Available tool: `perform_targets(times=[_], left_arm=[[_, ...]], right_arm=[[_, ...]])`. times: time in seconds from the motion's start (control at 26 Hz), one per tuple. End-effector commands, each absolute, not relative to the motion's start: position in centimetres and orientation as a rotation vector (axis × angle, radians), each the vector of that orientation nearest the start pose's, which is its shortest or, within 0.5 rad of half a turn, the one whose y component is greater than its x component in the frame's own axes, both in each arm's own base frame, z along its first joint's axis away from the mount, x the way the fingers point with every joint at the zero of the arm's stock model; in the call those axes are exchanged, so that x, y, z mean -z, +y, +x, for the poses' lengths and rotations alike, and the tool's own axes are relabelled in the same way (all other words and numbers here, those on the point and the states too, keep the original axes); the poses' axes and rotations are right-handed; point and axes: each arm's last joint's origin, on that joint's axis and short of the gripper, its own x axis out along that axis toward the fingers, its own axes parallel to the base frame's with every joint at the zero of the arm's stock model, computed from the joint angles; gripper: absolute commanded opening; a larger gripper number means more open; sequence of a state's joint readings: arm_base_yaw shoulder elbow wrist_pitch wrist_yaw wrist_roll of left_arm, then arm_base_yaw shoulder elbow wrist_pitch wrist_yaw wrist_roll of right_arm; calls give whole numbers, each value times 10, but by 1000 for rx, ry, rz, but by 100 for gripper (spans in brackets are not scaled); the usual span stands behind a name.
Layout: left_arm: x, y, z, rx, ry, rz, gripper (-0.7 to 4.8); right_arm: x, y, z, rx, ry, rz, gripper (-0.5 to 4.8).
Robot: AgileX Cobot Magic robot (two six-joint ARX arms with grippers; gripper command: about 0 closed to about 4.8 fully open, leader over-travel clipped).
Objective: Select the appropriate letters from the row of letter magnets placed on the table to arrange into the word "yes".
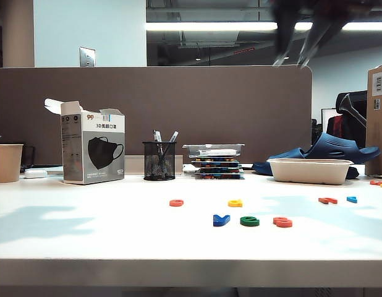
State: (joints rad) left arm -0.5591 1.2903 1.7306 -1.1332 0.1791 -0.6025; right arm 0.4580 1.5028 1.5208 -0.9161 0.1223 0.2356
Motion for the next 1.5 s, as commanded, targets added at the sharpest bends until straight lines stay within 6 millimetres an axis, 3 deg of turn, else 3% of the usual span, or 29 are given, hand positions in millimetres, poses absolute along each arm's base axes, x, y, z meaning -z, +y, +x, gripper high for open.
perform_targets(times=[0.04, 0.15, 0.27, 0.58, 0.88, 1.19, 1.5], left_arm=[[-457, -119, 180, 481, 860, -419, -5], [-457, -119, 180, 482, 861, -419, -5], [-457, -119, 180, 482, 861, -419, -5], [-457, -119, 180, 482, 860, -419, -5], [-457, -119, 180, 482, 860, -419, -5], [-457, -119, 181, 483, 857, -420, -5], [-459, -120, 182, 490, 840, -424, -5]], right_arm=[[-378, 111, 265, -181, 804, -48, 114], [-392, 92, 256, -156, 748, -50, 79], [-410, 65, 241, -112, 673, -70, -7], [-436, 25, 209, -2, 554, -29, -6], [-450, 1, 181, 32, 458, 0, -6], [-442, -4, 156, 68, 389, 9, -6], [-401, -3, 138, 30, 331, 33, -6]])
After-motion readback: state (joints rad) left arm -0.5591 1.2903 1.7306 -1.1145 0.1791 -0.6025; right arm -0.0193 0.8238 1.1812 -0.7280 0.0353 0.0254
